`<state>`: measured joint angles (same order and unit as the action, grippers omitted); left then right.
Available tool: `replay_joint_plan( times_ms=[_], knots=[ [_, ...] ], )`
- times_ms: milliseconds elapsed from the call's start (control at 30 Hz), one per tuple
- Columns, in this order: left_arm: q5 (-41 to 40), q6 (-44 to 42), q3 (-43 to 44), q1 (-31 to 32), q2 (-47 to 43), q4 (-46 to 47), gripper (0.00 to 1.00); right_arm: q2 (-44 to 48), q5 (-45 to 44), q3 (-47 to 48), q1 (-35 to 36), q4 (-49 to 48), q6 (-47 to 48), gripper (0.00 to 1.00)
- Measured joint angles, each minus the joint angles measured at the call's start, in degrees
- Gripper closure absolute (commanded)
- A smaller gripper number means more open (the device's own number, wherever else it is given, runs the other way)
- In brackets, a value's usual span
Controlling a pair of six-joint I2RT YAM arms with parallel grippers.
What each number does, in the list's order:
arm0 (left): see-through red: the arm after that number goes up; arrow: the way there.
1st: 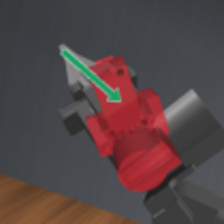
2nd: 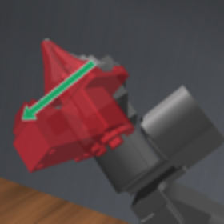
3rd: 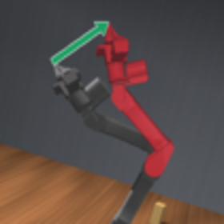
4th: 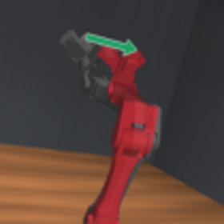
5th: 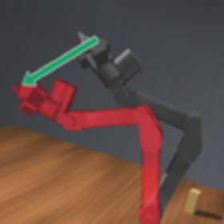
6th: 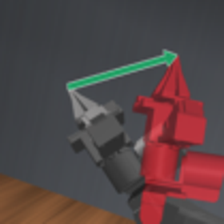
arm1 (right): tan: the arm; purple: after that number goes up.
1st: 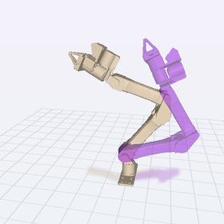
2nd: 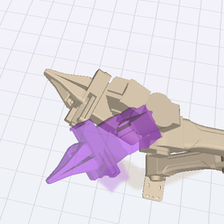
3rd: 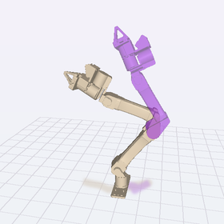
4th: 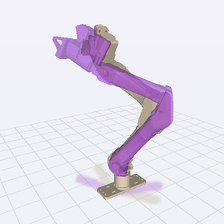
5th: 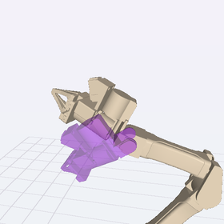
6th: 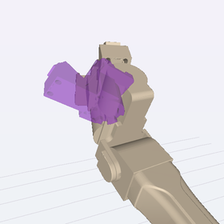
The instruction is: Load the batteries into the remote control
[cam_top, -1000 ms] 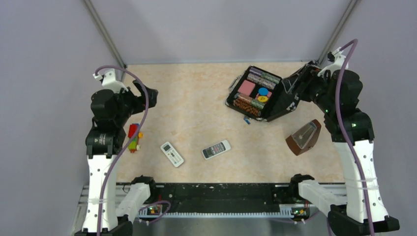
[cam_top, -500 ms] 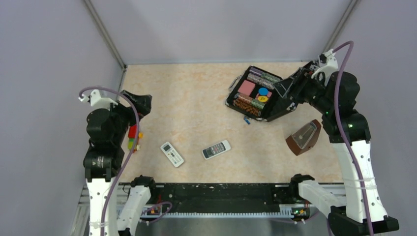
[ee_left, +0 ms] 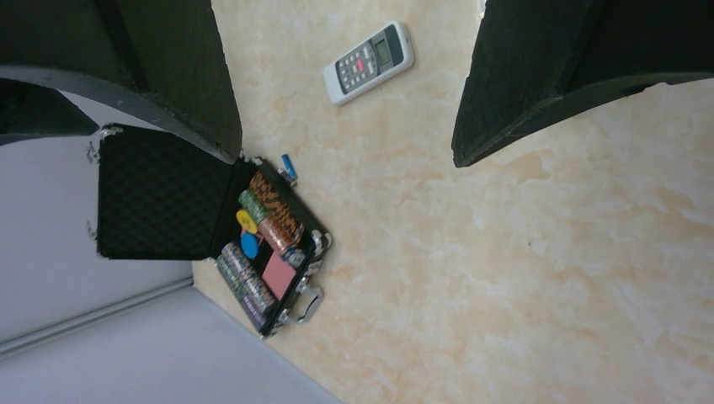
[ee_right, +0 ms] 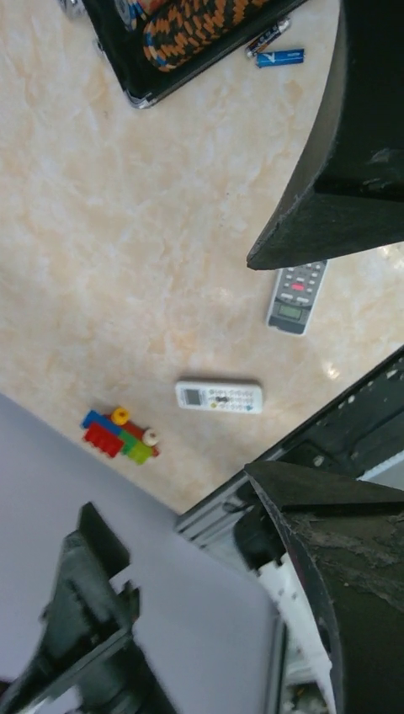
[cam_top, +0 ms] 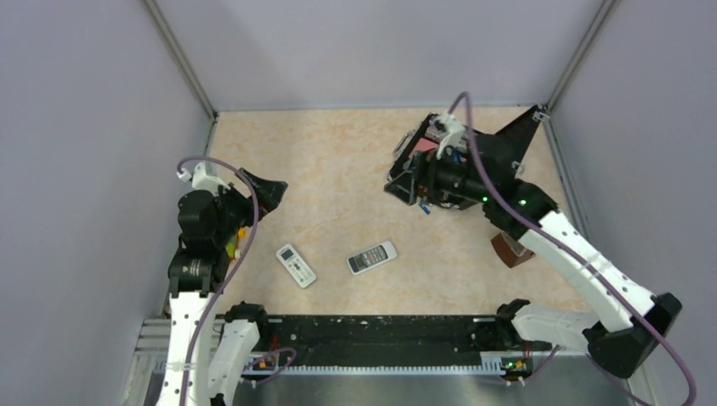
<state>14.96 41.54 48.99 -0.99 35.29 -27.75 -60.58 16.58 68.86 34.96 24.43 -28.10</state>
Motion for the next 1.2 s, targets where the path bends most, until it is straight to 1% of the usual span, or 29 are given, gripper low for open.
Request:
replay_joint_plan(
  times_ms=[167, 233, 300, 367, 467, 567, 667, 767, 900, 1000, 1200],
  knots=[
    [0.1, -1.2, 0.0, 0.0, 1.3, -2.9, 0.01, -9.8, -0.2, -1.2, 7.4, -0.8, 12.0, 0.14],
    [0.0, -1.2, 0.0, 0.0, 0.4, -3.2, 0.01, -12.0, -1.2, -3.2, 10.4, -0.9, 17.4, 0.07],
    [-0.8, -1.2, 0.0, 0.0, -0.5, -3.5, 0.01, -13.4, -3.0, -6.0, 13.4, -0.8, 22.3, 0.06],
    [-2.7, -0.9, 0.0, 0.0, -1.2, -4.0, 0.01, -14.7, -4.8, -8.4, 15.6, -1.4, 26.3, 0.03],
    [-8.7, 0.6, 0.6, 0.0, -0.7, -6.8, 0.01, -17.2, -6.8, -12.0, 18.0, -3.4, 32.9, 0.01],
    [-14.0, 2.1, 1.5, 0.0, 1.4, -9.8, 0.02, -19.6, -7.9, -14.6, 18.9, -6.3, 39.5, 0.01],
    [-17.0, 2.4, 2.0, 0.0, 3.3, -11.5, 0.02, -20.7, -7.7, -18.4, 19.0, -11.4, 46.9, 0.01],
    [-18.9, 2.5, 2.3, 0.0, 5.1, -13.1, 0.02, -23.0, -6.1, -20.2, 19.0, -13.9, 53.1, 0.01],
    [-20.1, 1.8, 2.9, 0.0, 7.5, -14.2, 0.02, -28.0, -4.1, -20.0, 19.0, -16.6, 58.8, 0.01],
    [-20.5, 1.5, 3.7, 0.0, 8.9, -14.8, 0.02, -31.5, -2.9, -18.9, 19.0, -16.7, 61.7, 0.01],
    [-21.6, 0.1, 4.7, -0.1, 9.3, -15.2, 0.02, -37.9, -0.1, -12.5, 19.0, -12.9, 66.8, 0.02]
  ],
)
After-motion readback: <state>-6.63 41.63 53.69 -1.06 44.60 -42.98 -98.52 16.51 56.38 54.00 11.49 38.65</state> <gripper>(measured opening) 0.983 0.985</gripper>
